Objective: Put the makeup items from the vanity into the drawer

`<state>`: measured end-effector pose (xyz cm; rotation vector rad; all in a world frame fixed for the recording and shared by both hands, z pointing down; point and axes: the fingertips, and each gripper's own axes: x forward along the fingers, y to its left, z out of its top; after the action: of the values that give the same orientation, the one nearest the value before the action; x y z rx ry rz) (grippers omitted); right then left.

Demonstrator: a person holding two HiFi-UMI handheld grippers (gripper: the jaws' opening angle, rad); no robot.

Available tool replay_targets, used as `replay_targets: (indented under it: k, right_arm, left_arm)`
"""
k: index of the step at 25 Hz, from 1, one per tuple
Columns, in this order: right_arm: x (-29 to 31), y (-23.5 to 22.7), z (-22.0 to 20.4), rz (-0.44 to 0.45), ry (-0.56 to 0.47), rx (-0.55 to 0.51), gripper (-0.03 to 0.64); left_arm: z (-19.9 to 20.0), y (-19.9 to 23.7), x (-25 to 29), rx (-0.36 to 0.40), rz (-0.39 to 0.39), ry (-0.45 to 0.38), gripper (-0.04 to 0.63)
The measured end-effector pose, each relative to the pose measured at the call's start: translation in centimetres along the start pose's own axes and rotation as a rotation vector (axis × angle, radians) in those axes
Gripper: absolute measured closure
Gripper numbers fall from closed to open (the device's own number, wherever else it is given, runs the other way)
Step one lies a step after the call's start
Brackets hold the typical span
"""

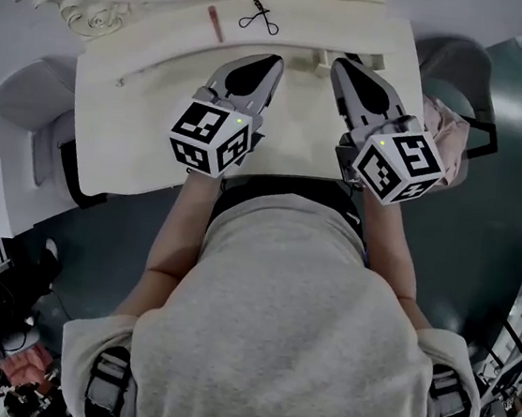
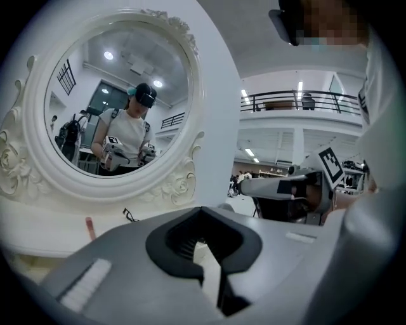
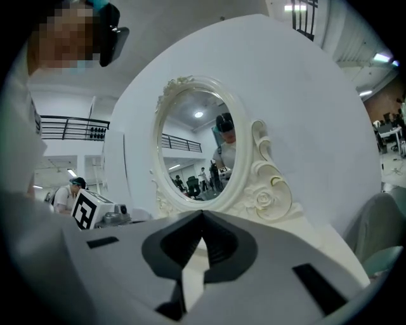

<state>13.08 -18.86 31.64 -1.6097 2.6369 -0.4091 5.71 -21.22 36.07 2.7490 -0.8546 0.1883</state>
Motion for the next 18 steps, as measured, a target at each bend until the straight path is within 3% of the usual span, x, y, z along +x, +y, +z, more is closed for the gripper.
replay_targets:
  k: [3, 7, 13, 18]
  right_arm:
    - [-0.3, 0.5, -0.2, -0.011, -0.016, -0.014, 0.609]
    - [-0.8, 0.9, -1.0, -0.021, 0.003, -0.034, 0.609]
    - [-1.1, 0.6, -1.5, -0.064, 0.008, -0.081, 0.609]
    - [-0.6, 1.3, -2.4, -0.041, 0.041, -0.076, 0.609]
  left_arm:
    - [0.2, -1.3, 0.3, 0.007, -0.030, -0.029, 0.586]
    - [-1.1, -2.3, 0.5, 0.068, -0.006, 0.017, 0.586]
    - [-2.0, -2.4, 0.5, 0.030, 0.013, 0.038, 0.586]
    - [-2.8, -2.2, 0.6, -0.003, 0.032, 0.060, 0.586]
